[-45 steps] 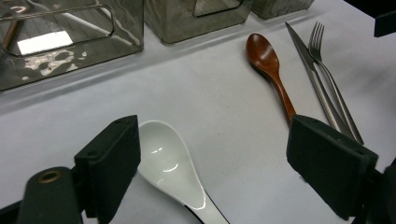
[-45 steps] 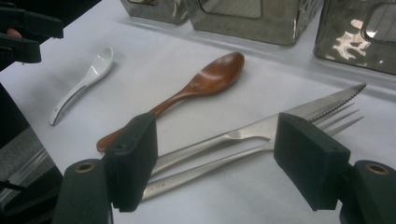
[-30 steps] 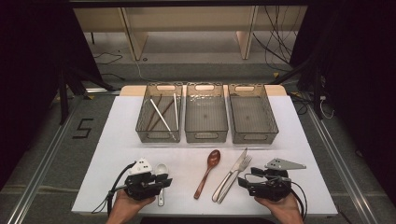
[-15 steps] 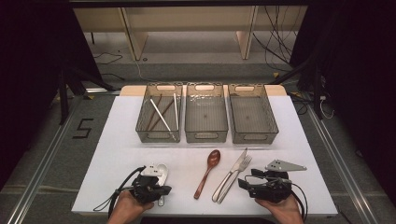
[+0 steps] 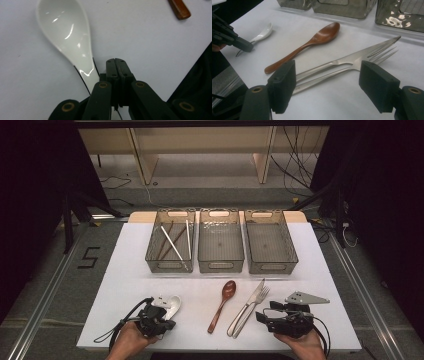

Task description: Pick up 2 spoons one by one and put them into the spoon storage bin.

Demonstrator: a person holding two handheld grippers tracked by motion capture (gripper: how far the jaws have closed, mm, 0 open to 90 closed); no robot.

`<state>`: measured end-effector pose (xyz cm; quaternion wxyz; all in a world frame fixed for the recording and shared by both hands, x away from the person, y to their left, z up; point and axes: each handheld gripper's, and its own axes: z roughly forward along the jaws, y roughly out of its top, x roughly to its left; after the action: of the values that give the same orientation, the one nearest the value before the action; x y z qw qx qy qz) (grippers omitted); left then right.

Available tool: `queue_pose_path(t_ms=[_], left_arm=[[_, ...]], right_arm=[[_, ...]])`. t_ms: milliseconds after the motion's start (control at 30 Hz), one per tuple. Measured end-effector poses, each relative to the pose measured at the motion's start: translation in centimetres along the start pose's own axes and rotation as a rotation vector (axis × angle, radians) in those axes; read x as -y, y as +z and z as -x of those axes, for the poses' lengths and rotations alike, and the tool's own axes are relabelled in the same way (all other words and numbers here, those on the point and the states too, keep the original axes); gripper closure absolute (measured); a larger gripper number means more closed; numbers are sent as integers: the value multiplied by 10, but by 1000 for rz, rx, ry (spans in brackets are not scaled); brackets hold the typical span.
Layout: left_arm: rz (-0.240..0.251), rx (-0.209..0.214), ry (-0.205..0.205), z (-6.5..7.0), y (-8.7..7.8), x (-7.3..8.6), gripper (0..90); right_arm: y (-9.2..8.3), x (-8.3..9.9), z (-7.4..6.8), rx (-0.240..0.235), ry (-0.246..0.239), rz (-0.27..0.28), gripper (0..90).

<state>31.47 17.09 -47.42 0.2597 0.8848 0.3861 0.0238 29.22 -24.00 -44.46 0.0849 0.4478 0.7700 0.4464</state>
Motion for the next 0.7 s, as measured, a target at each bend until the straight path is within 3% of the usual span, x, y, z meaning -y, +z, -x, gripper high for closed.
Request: queue_pose_path(t_ms=[367,567,700], left_arm=[[-45,-116,-15,-15,-10,4,888],[-27,-83,-16,-15,-17,3,861],[11,-87,-8,-13,-30,-4,700]], right_arm=[[0,0,1,2,0,2,307],[-1,0,0,1,1,2,308],[-2,-1,1,2,1,6,308]])
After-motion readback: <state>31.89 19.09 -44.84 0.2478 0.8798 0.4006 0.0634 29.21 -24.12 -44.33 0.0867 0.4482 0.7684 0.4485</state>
